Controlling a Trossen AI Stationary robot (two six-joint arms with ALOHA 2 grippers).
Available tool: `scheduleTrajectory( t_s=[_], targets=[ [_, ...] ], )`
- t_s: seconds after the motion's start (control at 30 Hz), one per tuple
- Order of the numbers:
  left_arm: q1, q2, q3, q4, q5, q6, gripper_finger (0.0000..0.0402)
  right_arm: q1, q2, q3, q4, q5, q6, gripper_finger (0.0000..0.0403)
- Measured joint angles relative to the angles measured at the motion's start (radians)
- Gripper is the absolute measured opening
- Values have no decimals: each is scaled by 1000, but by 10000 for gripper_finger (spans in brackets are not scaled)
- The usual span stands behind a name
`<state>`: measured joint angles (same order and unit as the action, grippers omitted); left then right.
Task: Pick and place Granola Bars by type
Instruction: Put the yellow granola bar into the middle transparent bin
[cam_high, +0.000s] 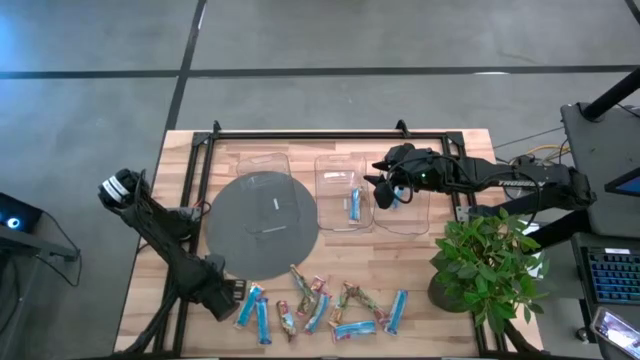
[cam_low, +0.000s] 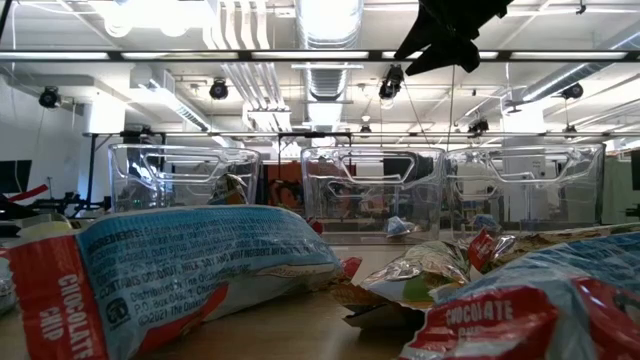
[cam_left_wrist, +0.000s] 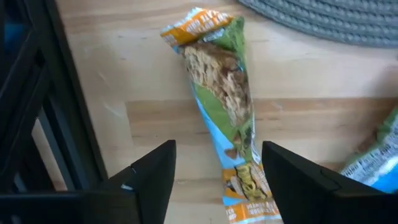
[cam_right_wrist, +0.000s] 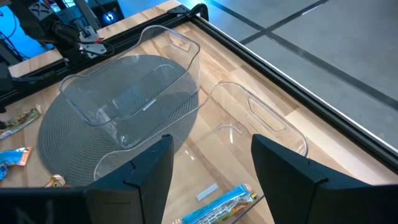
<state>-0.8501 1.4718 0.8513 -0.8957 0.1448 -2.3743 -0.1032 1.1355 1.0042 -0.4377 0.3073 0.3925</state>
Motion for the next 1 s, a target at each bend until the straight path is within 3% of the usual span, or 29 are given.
scheduleTrajectory(
  t_s=[0.2,0.37,0.63,0.77,1.0],
  targets=[
    [1,1,-35,19,-15,-5,232,0,0,0,0,0,-3,206],
    [18,1,-96,173,-75,-7,232,0,0,-1,0,1,-3,206],
    [42,-3,-149,238,-55,-9,224,0,0,-6,-3,3,0,206],
    [42,-2,-149,224,-51,-10,189,0,0,-7,-8,5,0,206],
    [42,-2,-144,211,-48,-21,94,-1,0,-10,-7,7,0,206]
  ],
)
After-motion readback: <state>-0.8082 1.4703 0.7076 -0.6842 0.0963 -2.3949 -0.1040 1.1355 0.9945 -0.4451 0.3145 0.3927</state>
